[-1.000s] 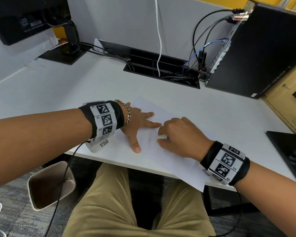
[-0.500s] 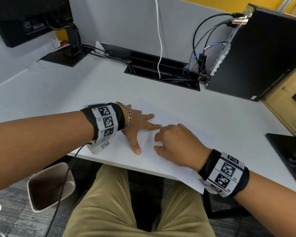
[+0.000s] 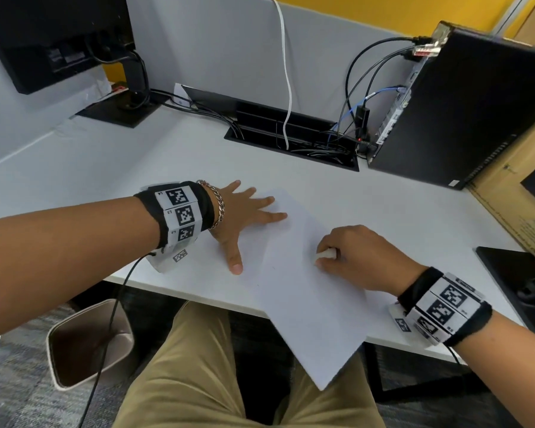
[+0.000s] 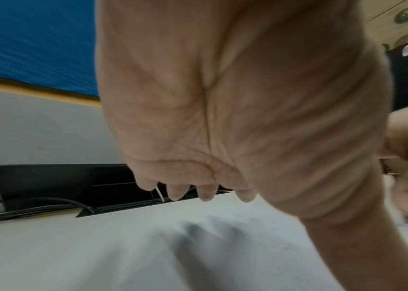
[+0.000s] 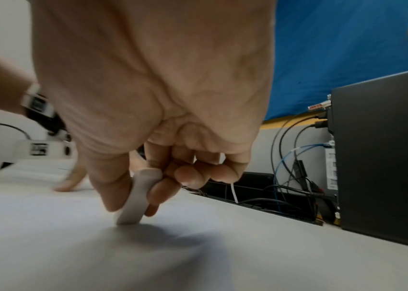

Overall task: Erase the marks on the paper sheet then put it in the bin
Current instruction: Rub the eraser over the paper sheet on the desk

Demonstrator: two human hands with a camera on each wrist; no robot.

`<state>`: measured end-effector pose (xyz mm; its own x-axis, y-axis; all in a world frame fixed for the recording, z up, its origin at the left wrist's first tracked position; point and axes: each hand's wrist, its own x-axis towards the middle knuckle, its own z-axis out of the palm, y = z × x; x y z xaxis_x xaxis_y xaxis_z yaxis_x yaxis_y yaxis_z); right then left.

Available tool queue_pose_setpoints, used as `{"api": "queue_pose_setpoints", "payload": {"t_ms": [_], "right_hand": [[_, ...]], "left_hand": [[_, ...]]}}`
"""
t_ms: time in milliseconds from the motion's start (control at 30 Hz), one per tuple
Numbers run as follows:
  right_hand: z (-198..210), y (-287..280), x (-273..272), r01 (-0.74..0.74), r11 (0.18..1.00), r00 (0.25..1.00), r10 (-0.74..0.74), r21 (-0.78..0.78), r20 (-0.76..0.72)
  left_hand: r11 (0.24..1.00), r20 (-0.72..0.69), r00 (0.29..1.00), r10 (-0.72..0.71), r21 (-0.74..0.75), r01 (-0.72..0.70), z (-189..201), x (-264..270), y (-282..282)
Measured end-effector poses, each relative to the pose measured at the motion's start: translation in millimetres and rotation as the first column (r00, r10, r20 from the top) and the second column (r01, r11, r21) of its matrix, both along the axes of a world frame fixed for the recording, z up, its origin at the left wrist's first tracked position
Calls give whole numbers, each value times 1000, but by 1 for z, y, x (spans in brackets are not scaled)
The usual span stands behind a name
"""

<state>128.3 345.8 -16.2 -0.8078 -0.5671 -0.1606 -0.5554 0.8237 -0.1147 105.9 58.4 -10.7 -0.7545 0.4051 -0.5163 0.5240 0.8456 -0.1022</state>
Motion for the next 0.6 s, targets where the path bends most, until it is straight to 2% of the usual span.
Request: {"api": "queue_pose_setpoints", "payload": {"t_ms": [200, 300, 367, 433, 467, 533, 600], "right_hand": [[-1, 4, 49, -95, 995, 995, 95, -18, 3], [-6, 0, 68, -108, 993, 994, 108, -52, 15], [-8, -3, 73, -96, 993, 995, 97, -75, 7], [-8, -5, 72, -85, 992, 996, 85, -89, -2], [-7, -6, 71, -77, 993, 997, 78, -93, 3], [-5, -8, 68, -76, 994, 997, 77, -84, 12], [-2, -11, 65, -89, 995, 996, 90, -54, 19]], "left_hand": [[991, -85, 987, 136, 1, -137, 9, -4, -15], [985, -125, 978, 167, 63, -160, 7, 3, -15], [974, -135, 973, 187, 156, -165, 5, 10, -14], [952, -74, 974, 214, 237, -192, 3, 19, -14], [951, -12, 976, 215, 232, -207, 2, 23, -14], [968, 119, 974, 193, 140, -209, -3, 31, -15], [981, 148, 973, 176, 58, -187, -10, 35, -16]]}}
